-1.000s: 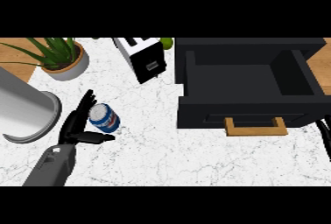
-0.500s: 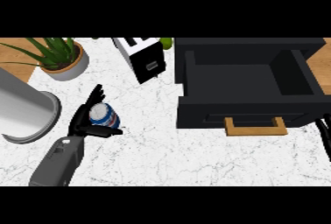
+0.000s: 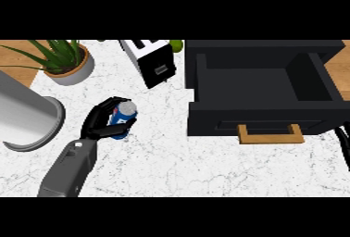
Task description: Pick up the can, place it into the drawer and close the drawer
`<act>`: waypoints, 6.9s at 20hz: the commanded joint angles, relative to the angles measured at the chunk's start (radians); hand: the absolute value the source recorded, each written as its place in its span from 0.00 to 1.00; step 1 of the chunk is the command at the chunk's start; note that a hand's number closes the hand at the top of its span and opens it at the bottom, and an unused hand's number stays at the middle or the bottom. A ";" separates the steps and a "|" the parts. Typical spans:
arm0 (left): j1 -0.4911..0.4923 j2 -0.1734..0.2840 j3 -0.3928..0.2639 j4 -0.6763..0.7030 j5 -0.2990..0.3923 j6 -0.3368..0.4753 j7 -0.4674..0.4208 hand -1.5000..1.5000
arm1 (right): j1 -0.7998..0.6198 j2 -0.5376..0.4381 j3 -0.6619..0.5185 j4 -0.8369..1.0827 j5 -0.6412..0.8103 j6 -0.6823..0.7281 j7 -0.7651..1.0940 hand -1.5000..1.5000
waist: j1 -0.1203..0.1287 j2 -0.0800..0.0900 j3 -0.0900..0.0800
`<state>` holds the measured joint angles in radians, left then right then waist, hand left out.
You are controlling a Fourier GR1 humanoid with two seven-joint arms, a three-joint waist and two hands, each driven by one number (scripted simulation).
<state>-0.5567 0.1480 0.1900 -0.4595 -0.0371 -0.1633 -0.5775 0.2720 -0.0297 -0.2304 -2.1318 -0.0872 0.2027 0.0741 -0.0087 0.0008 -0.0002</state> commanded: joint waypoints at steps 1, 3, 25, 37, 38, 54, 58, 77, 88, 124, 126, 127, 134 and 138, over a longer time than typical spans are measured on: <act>-0.021 -0.027 0.007 -0.031 0.034 -0.026 0.043 1.00 | 0.017 0.008 -0.001 -0.036 -0.004 0.009 0.003 0.00 | 0.000 -0.001 0.000; -0.004 0.016 0.013 -0.034 0.050 -0.084 0.053 1.00 | 0.011 0.017 -0.011 -0.035 -0.024 -0.003 0.032 0.00 | 0.000 0.000 0.000; 0.263 -0.091 -0.092 -0.782 0.100 0.194 0.392 1.00 | 0.083 0.029 -0.019 -0.083 -0.034 0.021 0.002 0.00 | 0.006 -0.003 0.001; -0.028 -0.148 -0.231 -0.967 0.049 0.343 0.779 1.00 | 0.034 0.017 -0.039 -0.054 -0.039 0.013 0.019 0.00 | 0.002 -0.003 0.001; -0.025 -0.148 -0.267 -0.943 0.042 0.377 0.733 1.00 | 0.017 0.011 -0.061 -0.004 -0.045 0.028 -0.036 0.00 | 0.001 -0.002 0.001; -0.516 -0.148 -0.421 -0.644 0.103 0.656 0.859 1.00 | 0.027 0.001 -0.060 -0.088 -0.042 0.027 0.050 0.00 | -0.012 0.000 0.001; -0.657 -0.148 -0.475 -0.539 0.143 0.752 0.906 1.00 | 0.074 0.028 -0.009 -0.065 -0.034 0.009 -0.021 0.00 | -0.028 0.001 0.001; -0.954 -0.148 -0.513 -0.041 0.380 0.720 0.710 1.00 | -0.050 -0.007 -0.058 -0.023 -0.032 0.015 0.030 0.00 | -0.064 0.013 0.003; -0.905 -0.148 -0.671 0.019 0.488 0.808 0.603 1.00 | -0.164 -0.054 -0.073 0.020 -0.044 -0.002 0.099 0.00 | -0.088 0.022 0.003; -0.853 -0.148 -0.807 0.062 0.669 0.952 0.505 0.00 | -0.165 -0.106 0.019 -0.060 0.238 0.001 -0.041 0.00 | -0.110 0.028 0.002; -0.864 -0.148 -0.797 0.068 0.683 0.939 0.485 0.00 | -0.211 -0.140 0.013 -0.069 0.250 0.002 -0.003 0.00 | -0.100 0.029 0.001; -0.839 -0.148 -0.787 0.055 0.697 0.954 0.453 0.00 | -0.195 -0.121 0.068 -0.091 0.306 -0.004 -0.019 0.00 | -0.100 0.030 0.001; -0.891 -0.148 -0.762 0.048 0.743 0.971 0.441 0.00 | -0.222 -0.155 0.161 -0.062 0.546 -0.040 -0.071 0.00 | -0.063 0.020 0.001; -0.900 -0.148 -0.801 0.016 0.743 1.024 0.458 0.00 | -0.280 -0.212 0.184 0.024 0.682 -0.058 -0.094 0.00 | -0.044 0.014 0.002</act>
<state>-1.4388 0.0000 -0.5899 -0.4219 0.6995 0.8191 -0.1339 0.0140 -0.2135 -0.0874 -2.1629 0.4668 0.1666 0.0123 -0.0716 0.0209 0.0009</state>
